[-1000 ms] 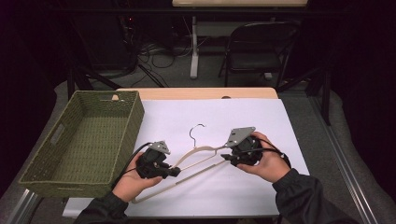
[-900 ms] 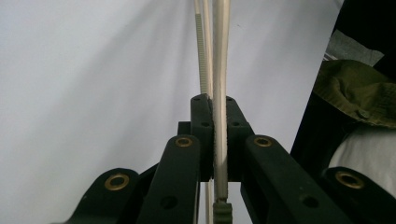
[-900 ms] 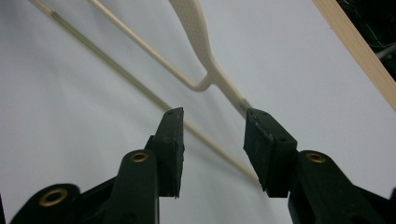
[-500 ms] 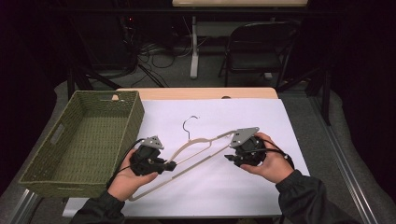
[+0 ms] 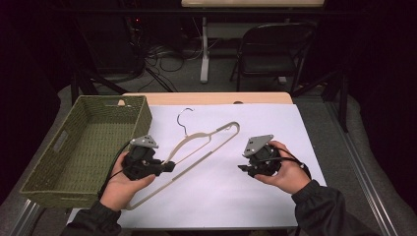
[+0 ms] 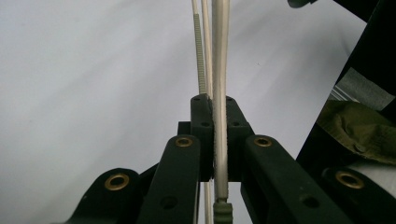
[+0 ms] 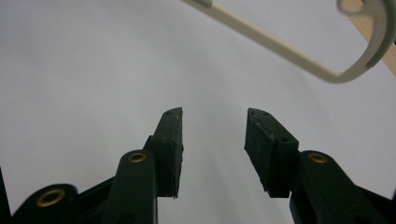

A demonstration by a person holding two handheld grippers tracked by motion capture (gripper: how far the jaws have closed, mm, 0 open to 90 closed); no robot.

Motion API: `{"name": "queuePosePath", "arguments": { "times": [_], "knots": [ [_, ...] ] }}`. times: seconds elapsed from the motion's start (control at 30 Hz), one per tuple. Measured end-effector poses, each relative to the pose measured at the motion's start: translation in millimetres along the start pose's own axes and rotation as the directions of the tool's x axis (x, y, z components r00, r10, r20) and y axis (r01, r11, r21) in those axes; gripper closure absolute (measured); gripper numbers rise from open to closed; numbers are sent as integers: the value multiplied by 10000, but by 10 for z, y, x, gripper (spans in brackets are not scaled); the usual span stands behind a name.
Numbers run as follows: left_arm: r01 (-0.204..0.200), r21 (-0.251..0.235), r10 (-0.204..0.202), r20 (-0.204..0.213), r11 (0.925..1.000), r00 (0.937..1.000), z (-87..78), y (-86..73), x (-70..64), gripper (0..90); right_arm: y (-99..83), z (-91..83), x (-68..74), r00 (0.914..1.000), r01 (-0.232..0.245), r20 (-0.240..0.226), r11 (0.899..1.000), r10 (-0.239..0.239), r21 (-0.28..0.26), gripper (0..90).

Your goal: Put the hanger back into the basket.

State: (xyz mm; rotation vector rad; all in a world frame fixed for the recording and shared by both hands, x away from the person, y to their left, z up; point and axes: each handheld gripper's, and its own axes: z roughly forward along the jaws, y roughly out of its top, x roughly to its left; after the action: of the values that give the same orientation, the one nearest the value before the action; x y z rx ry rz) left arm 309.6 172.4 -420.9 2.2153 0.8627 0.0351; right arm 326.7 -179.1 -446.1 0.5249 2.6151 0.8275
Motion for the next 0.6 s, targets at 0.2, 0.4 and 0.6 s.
{"name": "queuePosePath", "arguments": {
  "times": [0.2, 0.4, 0.6],
  "knots": [
    [303, -110, -306, -329, 9995, 9990, -239, 46, 38, 869, -24, 11, -9, 9998, -126, -138, 9999, 128, 86, 554],
    [250, -99, -256, -656, 9996, 9975, -422, 74, 79, 869, -39, 39, -20, 9997, -94, -211, 9998, 98, 199, 543],
    [170, -148, -184, -1049, 9997, 9943, -668, 78, 226, 869, -47, 76, -16, 9991, -219, -349, 9991, 231, 359, 520]
  ]
}}
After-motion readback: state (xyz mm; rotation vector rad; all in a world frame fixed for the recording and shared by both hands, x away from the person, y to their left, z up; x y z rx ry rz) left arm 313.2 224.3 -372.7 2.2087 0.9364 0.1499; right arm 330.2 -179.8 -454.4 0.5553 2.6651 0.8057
